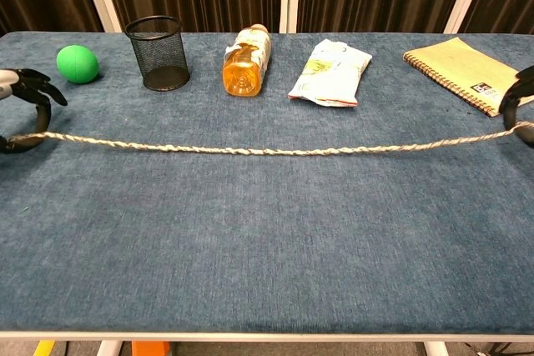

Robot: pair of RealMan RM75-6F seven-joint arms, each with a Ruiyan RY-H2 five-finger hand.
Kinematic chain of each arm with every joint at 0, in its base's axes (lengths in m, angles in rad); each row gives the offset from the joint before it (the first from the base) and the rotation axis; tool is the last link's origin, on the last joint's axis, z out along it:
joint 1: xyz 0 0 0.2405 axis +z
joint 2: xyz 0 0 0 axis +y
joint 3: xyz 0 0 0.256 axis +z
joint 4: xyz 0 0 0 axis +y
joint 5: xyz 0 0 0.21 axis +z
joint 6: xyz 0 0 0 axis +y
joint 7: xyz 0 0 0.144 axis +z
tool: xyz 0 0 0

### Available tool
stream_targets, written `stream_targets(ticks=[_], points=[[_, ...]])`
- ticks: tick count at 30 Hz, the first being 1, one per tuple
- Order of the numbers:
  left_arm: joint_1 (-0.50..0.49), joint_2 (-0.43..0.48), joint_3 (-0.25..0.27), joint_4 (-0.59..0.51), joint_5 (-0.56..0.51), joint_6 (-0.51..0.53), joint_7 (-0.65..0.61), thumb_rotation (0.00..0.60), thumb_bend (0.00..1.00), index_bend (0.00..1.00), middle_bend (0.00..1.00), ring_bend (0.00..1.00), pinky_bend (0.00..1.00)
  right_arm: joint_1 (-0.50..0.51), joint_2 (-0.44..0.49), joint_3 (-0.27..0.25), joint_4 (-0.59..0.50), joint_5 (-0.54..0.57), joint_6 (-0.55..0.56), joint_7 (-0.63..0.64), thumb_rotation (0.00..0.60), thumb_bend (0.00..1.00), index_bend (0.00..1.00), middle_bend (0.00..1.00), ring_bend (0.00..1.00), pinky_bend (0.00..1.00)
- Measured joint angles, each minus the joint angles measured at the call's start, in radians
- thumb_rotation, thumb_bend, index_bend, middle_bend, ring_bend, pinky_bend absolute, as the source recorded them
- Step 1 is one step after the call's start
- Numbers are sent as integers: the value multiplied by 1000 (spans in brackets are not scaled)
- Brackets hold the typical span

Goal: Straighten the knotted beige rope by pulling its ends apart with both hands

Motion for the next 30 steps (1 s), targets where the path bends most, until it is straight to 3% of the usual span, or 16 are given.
stream_targets(ticks=[2, 6, 12, 18, 25, 30], points=[[2, -2, -2, -3, -5, -3, 3, 600, 331, 345, 167, 14, 4, 1, -4, -3, -1, -1, -6, -8, 600, 278, 181, 178, 13, 19], [7, 2, -8, -20, -8, 5, 9, 600, 283, 234, 154, 14, 4, -2, 1, -2, -21, -2, -2, -14, 600, 257, 76, 135, 0, 0], [23, 64, -26, -98, -21, 38, 23, 600, 260, 216, 155, 14, 4, -19, 72, 18, -102, -9, 47, -9, 600, 262, 73, 152, 0, 3], [99, 191, -49, -203, -46, 173, 48, 600, 250, 216, 155, 14, 4, -75, 218, 28, -228, -37, 139, 29, 600, 271, 81, 164, 0, 8], [254, 337, -37, -355, -61, 365, 81, 600, 244, 216, 155, 14, 4, -194, 379, -3, -359, -108, 281, 107, 600, 274, 88, 163, 0, 8], [352, 372, -6, -451, -37, 485, 112, 600, 242, 216, 155, 14, 4, -263, 405, -36, -398, -147, 356, 124, 600, 287, 98, 165, 0, 8]])
